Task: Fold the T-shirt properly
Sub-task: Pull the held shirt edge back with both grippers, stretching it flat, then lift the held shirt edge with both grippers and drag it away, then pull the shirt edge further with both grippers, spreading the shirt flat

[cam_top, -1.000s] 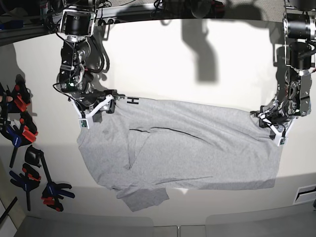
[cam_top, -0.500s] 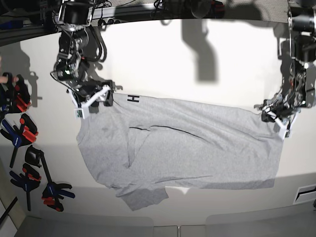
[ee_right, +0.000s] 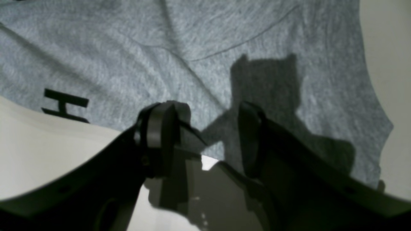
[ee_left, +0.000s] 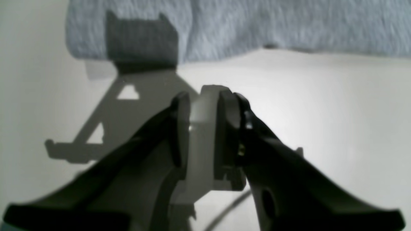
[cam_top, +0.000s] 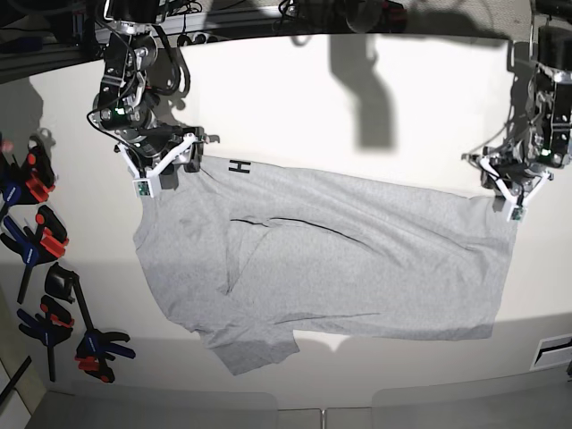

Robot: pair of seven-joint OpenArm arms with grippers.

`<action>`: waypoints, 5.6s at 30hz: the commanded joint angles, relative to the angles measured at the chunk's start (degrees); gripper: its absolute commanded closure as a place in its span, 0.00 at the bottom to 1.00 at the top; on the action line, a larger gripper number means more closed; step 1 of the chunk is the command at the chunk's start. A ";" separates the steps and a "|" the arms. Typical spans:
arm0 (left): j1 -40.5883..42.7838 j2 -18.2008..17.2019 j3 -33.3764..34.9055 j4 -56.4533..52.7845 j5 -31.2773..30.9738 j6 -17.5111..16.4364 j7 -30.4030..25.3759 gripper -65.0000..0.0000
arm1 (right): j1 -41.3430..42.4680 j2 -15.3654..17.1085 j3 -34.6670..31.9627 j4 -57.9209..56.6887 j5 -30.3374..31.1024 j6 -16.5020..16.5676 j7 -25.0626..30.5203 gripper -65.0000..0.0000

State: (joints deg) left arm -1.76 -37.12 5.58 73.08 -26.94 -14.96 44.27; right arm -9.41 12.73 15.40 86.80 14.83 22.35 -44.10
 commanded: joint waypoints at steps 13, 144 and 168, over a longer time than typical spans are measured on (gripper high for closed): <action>1.79 -5.70 0.15 12.04 38.95 -3.54 -28.81 0.77 | 1.14 11.50 -0.02 15.87 -7.21 4.44 2.91 0.54; -1.07 -9.40 23.41 -8.15 62.88 3.54 -41.40 0.82 | -4.72 29.03 -40.17 18.25 -40.19 -10.82 -4.39 1.00; 9.77 -18.56 23.39 7.50 51.95 12.00 -22.91 1.00 | -4.79 29.05 -40.17 22.47 -40.17 -10.78 -6.38 1.00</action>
State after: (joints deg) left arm 8.27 -54.19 29.26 80.29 25.10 -3.01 20.47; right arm -14.66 40.95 -25.36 108.18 -24.21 12.38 -50.68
